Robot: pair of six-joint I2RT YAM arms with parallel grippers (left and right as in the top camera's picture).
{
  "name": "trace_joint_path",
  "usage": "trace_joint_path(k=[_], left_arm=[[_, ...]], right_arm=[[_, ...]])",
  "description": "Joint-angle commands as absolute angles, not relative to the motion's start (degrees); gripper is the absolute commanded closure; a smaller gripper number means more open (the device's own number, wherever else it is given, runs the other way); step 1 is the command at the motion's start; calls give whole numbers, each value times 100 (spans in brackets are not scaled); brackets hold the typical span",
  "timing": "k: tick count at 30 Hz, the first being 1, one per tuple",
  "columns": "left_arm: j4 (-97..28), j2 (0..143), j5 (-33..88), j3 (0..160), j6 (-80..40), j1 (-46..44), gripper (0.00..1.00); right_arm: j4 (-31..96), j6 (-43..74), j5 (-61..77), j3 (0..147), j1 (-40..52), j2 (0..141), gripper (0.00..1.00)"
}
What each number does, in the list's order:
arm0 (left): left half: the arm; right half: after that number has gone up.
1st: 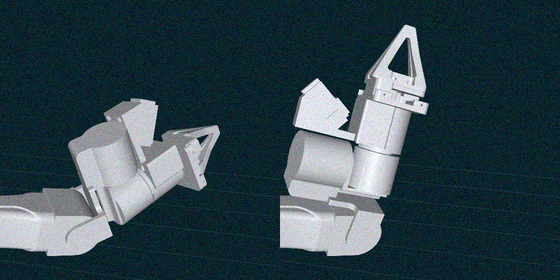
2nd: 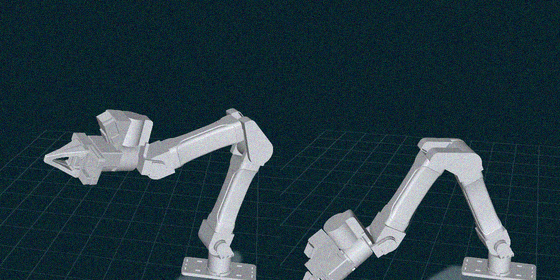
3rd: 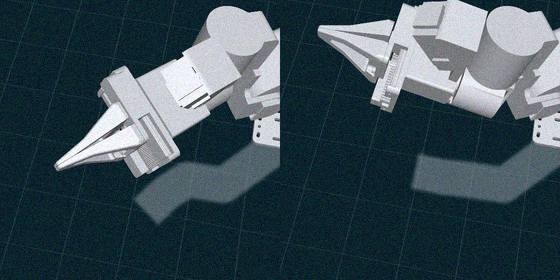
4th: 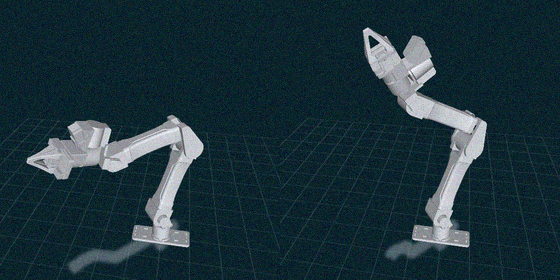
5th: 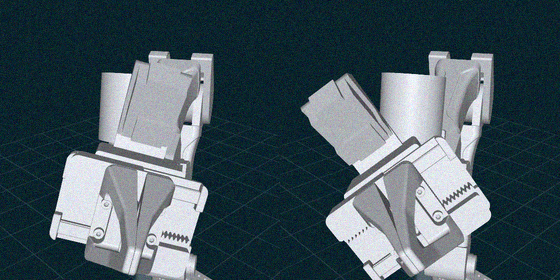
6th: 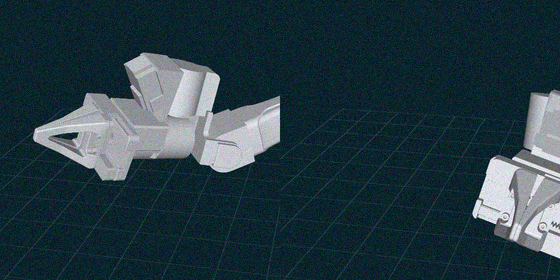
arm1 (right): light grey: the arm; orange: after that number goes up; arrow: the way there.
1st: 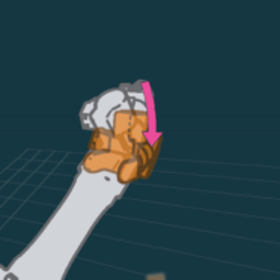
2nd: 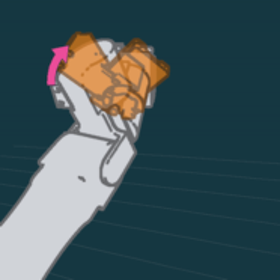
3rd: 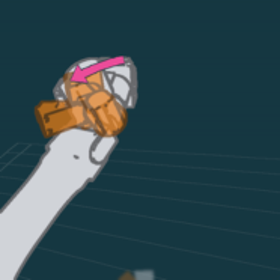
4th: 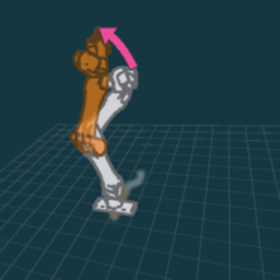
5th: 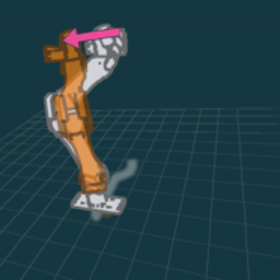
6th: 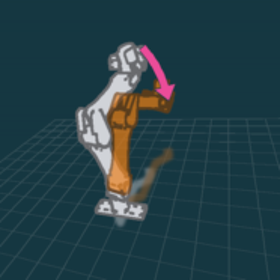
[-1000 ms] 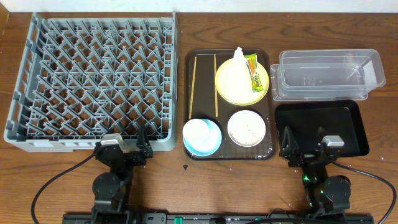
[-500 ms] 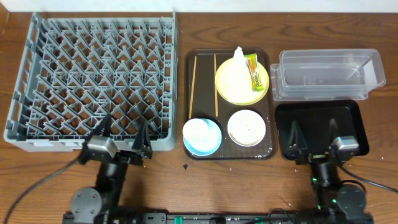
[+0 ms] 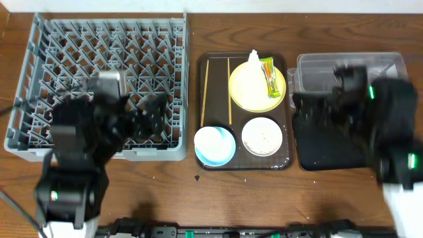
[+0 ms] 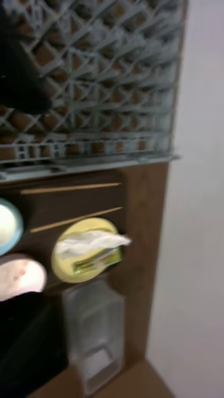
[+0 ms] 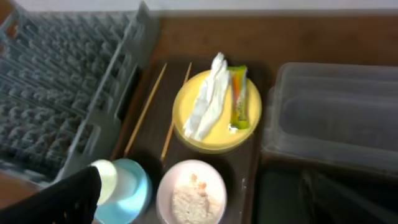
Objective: Sort waste into correct bins and load items into the dishwasher
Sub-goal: 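Reach the right gripper to the yellow plate and grasp the white tissue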
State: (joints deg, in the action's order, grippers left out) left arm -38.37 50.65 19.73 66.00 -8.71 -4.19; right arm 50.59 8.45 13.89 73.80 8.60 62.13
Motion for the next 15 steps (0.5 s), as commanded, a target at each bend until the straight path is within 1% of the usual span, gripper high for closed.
trace_joint_path(k=[1,4,7,9,11,13,15], left_arm=[[-4143,5483,2300,7175,-794,-403,7],[-4145,5535,2296,7181,-794,-403,8],[-4174,5529,2296,7181,-794,-403,7],[-4254,5531,2296,7181,-794,-403,7],[-4377,5535,2294,7179,-794,-403,7],[-4497,5535,2294,7179,-794,-403,7],[-4571,5535,2294,7179,-794,-403,7]], right_arm=[[5975,576,1761,8838,991,7502,1],[6036,637,1833,9430,1037,8254,1],[5671,1138,2561,9491,1052,8871,1],[5457,1100,2834,9491,1144,9115,1],[5349,930,2703,9491,1339,9323,1],[5330,915,2086,9491,1651,9566,7],[5310,969,1243,9491,2018,9854,17]])
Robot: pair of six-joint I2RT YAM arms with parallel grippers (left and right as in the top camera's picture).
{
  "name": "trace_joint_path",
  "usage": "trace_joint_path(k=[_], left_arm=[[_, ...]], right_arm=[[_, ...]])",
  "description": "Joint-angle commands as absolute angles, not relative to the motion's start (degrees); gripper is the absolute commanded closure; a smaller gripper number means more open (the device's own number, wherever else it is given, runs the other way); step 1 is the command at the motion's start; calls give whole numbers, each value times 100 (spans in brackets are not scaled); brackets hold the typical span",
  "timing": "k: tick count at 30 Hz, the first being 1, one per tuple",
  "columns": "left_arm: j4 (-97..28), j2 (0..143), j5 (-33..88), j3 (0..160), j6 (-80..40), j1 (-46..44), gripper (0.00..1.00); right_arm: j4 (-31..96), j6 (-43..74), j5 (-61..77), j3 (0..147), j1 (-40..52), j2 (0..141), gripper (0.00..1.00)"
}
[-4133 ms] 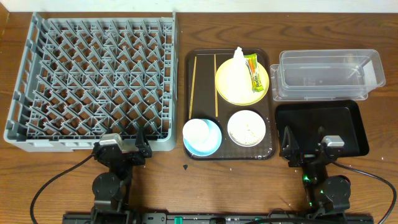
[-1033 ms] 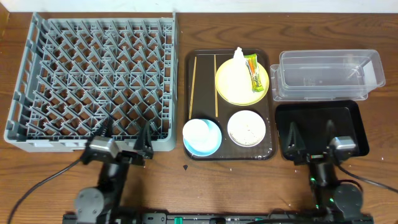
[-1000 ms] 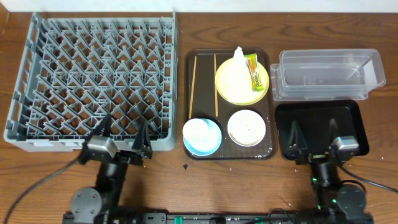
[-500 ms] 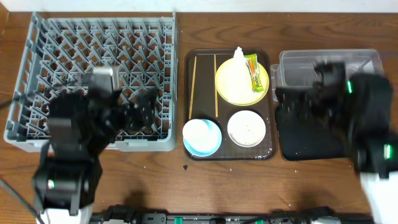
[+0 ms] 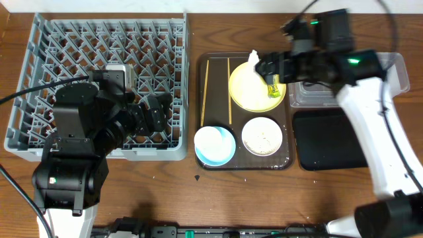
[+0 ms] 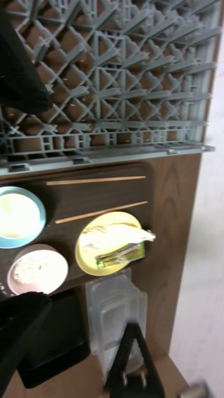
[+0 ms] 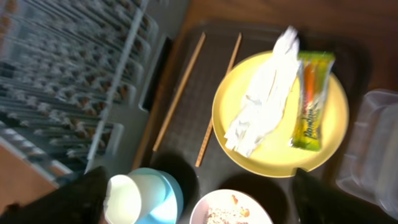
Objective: Sort waste into correct bins and load items into the dishwasher
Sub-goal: 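Reach the right gripper to the yellow plate and grasp the white tissue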
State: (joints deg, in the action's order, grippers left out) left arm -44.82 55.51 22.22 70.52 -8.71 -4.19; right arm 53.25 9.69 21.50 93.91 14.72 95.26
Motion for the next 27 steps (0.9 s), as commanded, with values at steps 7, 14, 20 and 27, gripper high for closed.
trace_joint_path(k=[7,14,20,27], left_arm=[[-4670,5535,2294,7179,-794,-403,7],[-4670,5535,2294,7179,-794,-403,7],[-4670,5535,2294,7179,-794,-403,7],[-4670,5535,2294,7179,-794,-403,7]], right_arm=[[4591,1284,-1055,9491,2867,11166,43],[3673,1765,-45,9491,2473,12376,53],[3658,1990,-209,9491,2359,12776,66],[3940,1973,-165,9502,2154,12641,99]])
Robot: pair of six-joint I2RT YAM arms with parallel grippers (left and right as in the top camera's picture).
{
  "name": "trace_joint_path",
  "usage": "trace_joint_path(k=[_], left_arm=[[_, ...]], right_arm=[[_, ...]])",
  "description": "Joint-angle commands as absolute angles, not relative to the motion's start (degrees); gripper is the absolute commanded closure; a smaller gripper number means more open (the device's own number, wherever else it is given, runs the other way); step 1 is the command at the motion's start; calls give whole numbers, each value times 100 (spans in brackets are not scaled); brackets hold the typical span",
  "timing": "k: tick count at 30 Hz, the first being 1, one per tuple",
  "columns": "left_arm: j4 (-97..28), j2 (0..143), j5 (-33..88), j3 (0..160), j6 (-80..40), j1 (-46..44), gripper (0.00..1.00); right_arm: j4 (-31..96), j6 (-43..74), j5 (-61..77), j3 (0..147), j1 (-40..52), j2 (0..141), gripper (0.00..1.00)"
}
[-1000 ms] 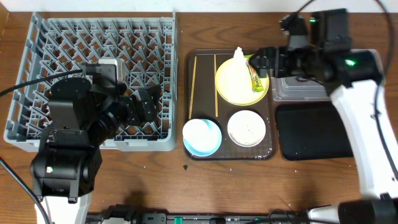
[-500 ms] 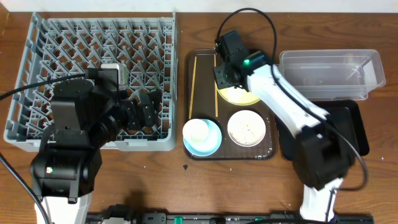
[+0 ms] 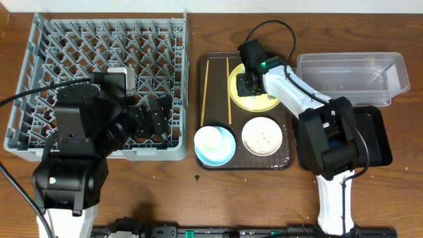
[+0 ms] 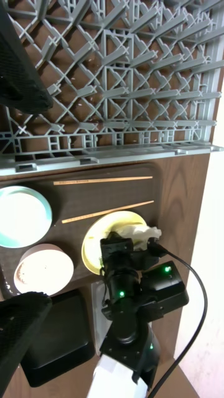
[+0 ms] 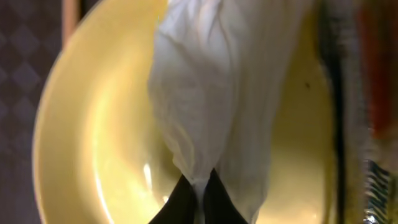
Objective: Sort waste into correct bins and load items into the dishwasher
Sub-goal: 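Reach the right gripper to the yellow plate and grasp the white tissue, then carry the tissue with the right gripper into the clear plastic bin and release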
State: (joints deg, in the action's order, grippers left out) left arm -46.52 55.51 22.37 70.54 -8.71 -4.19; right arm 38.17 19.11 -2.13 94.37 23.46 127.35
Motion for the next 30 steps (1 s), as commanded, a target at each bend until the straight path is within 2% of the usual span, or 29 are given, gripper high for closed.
trace_joint_path(k=[1,13,16,22,27,30], left_arm=[[-4670,5535,2294,7179,-794,-403,7],[-4670,5535,2294,7177,-794,-403,7],[-4670,5535,2294,7177,-794,-403,7],[-4670,5535,2294,7177,-794,-403,7],[-4670,5535,2294,7177,-794,-403,7],[-4670,5535,2294,7177,-794,-403,7]], right_arm=[[4021,1970,-93,9520,2108,12540,99],[4346,1973,364,9601,1411,10208,99],[4731,2609,-178,9601,1063,9907,99],[5162,4176,-858,9557,226,10016,99],[5140,4895,-856,9557,-172,10510,99],[5157,5105,-821,9557,-263,10818,94]])
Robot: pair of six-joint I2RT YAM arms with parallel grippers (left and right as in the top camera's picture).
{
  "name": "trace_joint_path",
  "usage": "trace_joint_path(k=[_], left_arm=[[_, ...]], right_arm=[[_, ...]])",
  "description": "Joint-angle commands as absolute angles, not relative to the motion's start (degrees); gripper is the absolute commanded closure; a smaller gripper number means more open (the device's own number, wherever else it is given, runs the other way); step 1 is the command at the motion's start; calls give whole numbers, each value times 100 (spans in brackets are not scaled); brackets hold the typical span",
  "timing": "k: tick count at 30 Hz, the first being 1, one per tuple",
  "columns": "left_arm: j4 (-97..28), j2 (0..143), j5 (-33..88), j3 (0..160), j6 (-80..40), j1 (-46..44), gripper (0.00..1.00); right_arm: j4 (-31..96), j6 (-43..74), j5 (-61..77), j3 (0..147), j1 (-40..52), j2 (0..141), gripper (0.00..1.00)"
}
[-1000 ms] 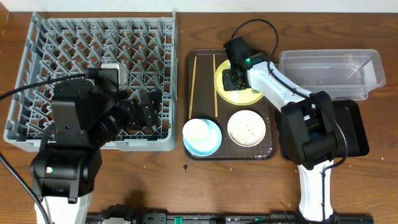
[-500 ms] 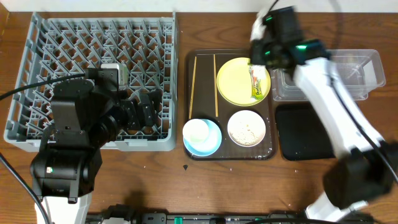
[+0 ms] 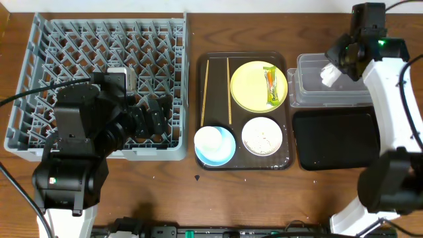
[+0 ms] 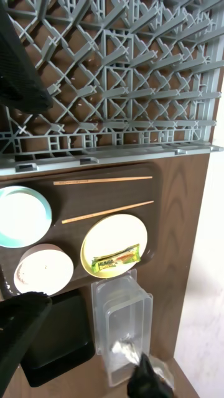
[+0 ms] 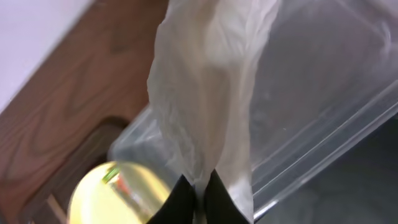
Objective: Sort waste into correct bins and load items into the dishwasher
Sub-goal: 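Carry the tissue with the right gripper into the clear plastic bin and release, then return the right gripper to the yellow plate and grasp the green wrapper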
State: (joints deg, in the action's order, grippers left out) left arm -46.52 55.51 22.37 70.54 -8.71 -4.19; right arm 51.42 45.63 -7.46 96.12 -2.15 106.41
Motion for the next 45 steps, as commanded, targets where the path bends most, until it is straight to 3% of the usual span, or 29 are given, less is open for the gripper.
trace_joint_path(k=[1,3,6,12,20,27,33,42,43,45], left_arm=[[-4670,5535,2294,7177,-794,-403,7],[-4670,5535,2294,7177,-794,-403,7],[-4670,5535,2294,7177,-794,-403,7],[-4670,5535,2294,7177,-794,-403,7],[-4670,5535,2294,7177,-794,-403,7],[-4670,5535,2294,7177,-794,-403,7],[-4670,5535,2294,7177,-794,-403,7],[-4670,5535,2294,7177,-794,-403,7],[-4670,5535,2294,7177,-794,-403,7],[-4670,5535,2294,7177,-794,-403,7]], right_arm=[[5135,5127,-740,9557,-274,10895,92],[5037,5113,-711,9557,-283,10908,78],[4932,4934,-460,9579,-279,10713,64],[4847,4434,-178,9581,-19,9872,60],[5264,1785,-187,9577,1251,9544,57],[5339,1369,-615,9358,2023,10444,59],[4687,1629,-895,9358,1946,11415,62],[4296,1623,-1245,9358,1946,12693,59],[4298,1632,-1267,9358,1944,12752,61],[4320,1636,-1201,9358,1942,12792,85]])
